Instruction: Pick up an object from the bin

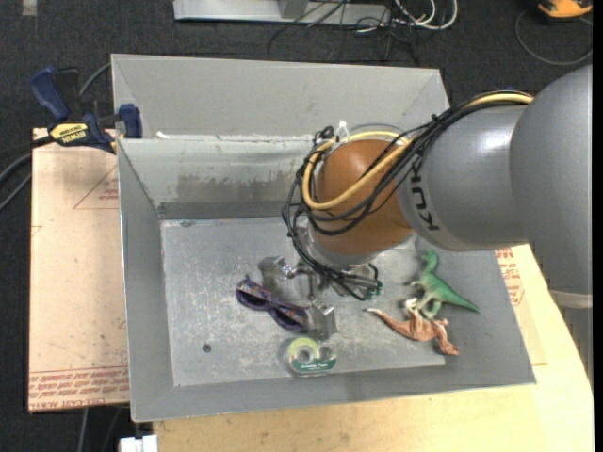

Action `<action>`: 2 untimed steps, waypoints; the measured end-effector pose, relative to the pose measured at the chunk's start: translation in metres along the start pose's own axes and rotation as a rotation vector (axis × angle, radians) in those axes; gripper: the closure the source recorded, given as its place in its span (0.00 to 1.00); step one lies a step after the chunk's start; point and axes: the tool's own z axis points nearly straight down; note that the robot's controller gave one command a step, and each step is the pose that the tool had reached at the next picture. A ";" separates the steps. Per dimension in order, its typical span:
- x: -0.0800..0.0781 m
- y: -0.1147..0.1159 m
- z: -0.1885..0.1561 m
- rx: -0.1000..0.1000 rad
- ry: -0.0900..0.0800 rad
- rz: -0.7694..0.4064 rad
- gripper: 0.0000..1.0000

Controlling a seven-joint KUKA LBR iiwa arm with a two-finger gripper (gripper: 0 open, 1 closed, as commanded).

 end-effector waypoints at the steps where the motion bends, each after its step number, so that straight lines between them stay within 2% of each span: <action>1: -0.019 0.032 -0.001 0.001 -0.006 -0.360 1.00; 2: -0.019 0.032 -0.001 0.001 -0.005 -0.360 1.00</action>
Offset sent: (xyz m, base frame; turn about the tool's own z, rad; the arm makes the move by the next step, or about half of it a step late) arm 0.0000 0.0000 0.0000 0.0000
